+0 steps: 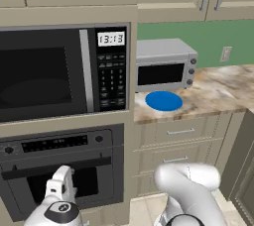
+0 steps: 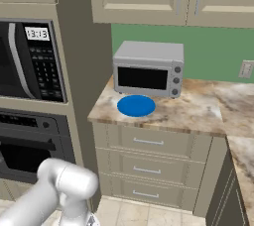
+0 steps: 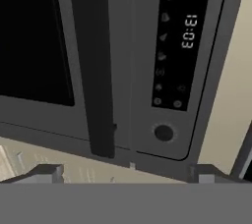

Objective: Take the fish from the oven and place it on the plate on the counter.

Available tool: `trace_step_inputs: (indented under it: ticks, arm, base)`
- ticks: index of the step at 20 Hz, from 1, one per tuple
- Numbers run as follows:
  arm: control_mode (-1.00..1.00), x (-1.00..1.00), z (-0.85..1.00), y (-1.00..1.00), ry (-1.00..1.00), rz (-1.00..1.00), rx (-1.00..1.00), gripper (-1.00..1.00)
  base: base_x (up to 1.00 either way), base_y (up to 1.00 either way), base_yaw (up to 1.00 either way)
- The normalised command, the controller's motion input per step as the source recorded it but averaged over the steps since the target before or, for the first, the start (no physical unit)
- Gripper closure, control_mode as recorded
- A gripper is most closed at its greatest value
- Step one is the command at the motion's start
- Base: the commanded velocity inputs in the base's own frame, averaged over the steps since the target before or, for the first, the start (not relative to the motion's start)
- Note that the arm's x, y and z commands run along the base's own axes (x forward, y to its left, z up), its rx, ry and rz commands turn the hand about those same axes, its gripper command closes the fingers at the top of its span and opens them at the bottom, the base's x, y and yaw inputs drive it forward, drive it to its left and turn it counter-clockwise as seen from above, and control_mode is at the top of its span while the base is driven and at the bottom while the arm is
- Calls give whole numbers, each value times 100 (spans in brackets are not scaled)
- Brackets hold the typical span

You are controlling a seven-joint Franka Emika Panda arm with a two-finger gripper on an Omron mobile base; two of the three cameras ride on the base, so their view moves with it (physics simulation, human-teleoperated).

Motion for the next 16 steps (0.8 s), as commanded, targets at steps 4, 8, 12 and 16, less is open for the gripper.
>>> trace_step_inputs:
  ticks: [4, 8, 12, 16]
  arm:
    - [-100, 88, -38, 30, -2, 6, -5, -100]
    - [-100, 75, -55, 15, 0, 17, 0, -100]
    - [-100, 67, -57, 11, 0, 17, 0, -100]
    - [-100, 60, -39, 20, 4, 13, 0, -100]
  base:
    - [0, 0, 0]
    - [0, 0, 0]
    - [0, 0, 0]
    - [0, 0, 0]
